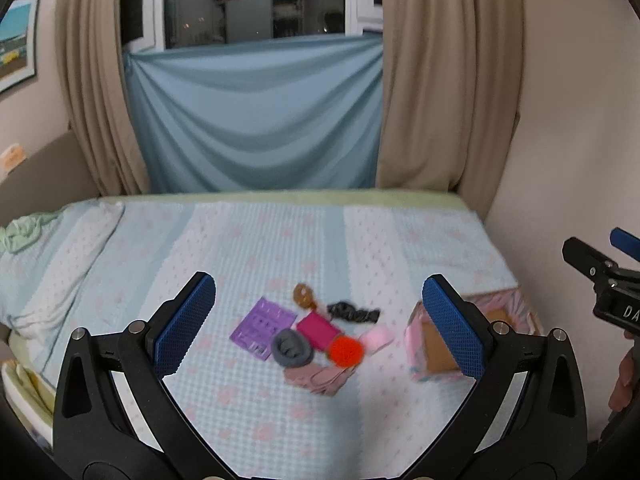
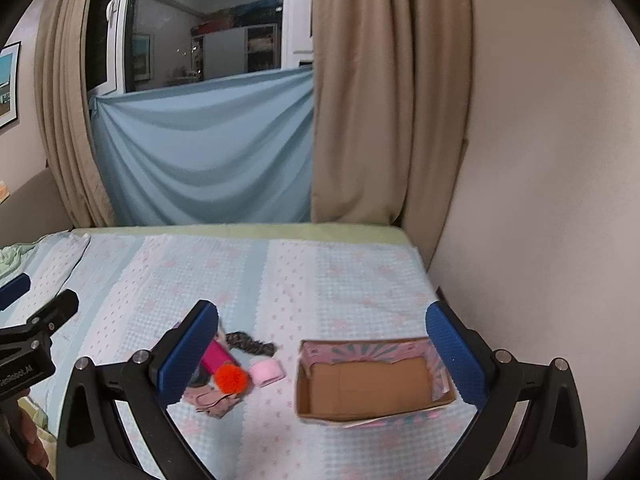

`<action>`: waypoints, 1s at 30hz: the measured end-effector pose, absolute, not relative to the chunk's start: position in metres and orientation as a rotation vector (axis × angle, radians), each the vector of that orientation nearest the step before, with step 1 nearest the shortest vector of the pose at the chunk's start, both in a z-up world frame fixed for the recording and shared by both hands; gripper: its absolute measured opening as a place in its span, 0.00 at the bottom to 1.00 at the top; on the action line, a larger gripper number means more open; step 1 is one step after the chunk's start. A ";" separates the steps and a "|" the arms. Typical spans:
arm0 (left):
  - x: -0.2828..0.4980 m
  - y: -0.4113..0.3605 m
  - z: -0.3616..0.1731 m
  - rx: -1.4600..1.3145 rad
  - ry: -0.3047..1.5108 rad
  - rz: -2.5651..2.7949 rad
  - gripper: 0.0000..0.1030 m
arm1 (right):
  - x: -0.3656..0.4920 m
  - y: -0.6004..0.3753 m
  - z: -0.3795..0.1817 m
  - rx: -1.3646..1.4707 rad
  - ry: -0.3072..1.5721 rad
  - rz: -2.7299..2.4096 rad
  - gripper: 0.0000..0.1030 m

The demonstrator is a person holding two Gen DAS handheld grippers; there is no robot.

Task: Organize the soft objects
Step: 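Grasp the grey sock with the left tool while the right tool grasps the red pompom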

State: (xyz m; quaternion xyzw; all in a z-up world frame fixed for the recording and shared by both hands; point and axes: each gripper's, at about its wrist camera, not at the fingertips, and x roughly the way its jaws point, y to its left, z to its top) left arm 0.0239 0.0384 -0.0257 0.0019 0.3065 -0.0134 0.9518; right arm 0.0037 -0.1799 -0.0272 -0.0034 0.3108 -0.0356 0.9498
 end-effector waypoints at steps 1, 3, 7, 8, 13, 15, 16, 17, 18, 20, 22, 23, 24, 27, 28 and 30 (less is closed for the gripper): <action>0.028 0.045 -0.032 0.012 0.642 -0.030 1.00 | 0.007 -0.175 -0.033 0.002 0.647 -0.062 1.00; 0.035 0.059 -0.047 0.032 0.675 -0.044 1.00 | 0.015 -0.162 -0.047 0.026 0.688 -0.042 1.00; 0.055 0.085 -0.085 0.065 0.736 -0.087 1.00 | 0.033 -0.135 -0.084 0.055 0.772 -0.009 1.00; 0.062 0.093 -0.099 0.068 0.756 -0.106 1.00 | 0.039 -0.128 -0.095 0.059 0.794 -0.006 1.00; 0.094 0.117 -0.170 0.079 0.826 -0.191 1.00 | 0.067 -0.097 -0.162 0.080 0.874 -0.023 1.00; 0.108 0.124 -0.206 0.098 0.843 -0.228 1.00 | 0.078 -0.088 -0.190 0.099 0.896 -0.029 1.00; 0.115 0.126 -0.224 0.109 0.847 -0.245 1.00 | 0.083 -0.084 -0.204 0.111 0.905 -0.032 1.00; 0.121 0.127 -0.240 0.117 0.847 -0.261 1.00 | 0.089 -0.079 -0.221 0.125 0.913 -0.032 1.00; 0.127 0.129 -0.256 0.124 0.852 -0.276 1.00 | 0.092 -0.076 -0.233 0.132 0.918 -0.032 1.00; 0.137 0.129 -0.289 0.133 0.867 -0.304 1.00 | 0.100 -0.068 -0.258 0.134 0.937 -0.036 1.00; 0.149 0.128 -0.317 0.147 0.884 -0.323 1.00 | 0.108 -0.059 -0.286 0.127 0.946 -0.042 1.00; 0.153 0.127 -0.331 0.151 0.888 -0.336 1.00 | 0.111 -0.057 -0.298 0.126 0.946 -0.044 1.00; 0.159 0.127 -0.346 0.158 0.891 -0.347 1.00 | 0.114 -0.055 -0.308 0.129 0.947 -0.045 1.00; 0.168 0.123 -0.381 0.170 0.900 -0.367 1.00 | 0.123 -0.051 -0.339 0.132 0.970 -0.051 0.97; 0.171 0.122 -0.392 0.173 0.906 -0.369 1.00 | 0.127 -0.050 -0.349 0.135 0.980 -0.047 0.94; 0.178 0.120 -0.410 0.165 0.915 -0.371 1.00 | 0.135 -0.049 -0.368 0.136 0.999 -0.035 0.88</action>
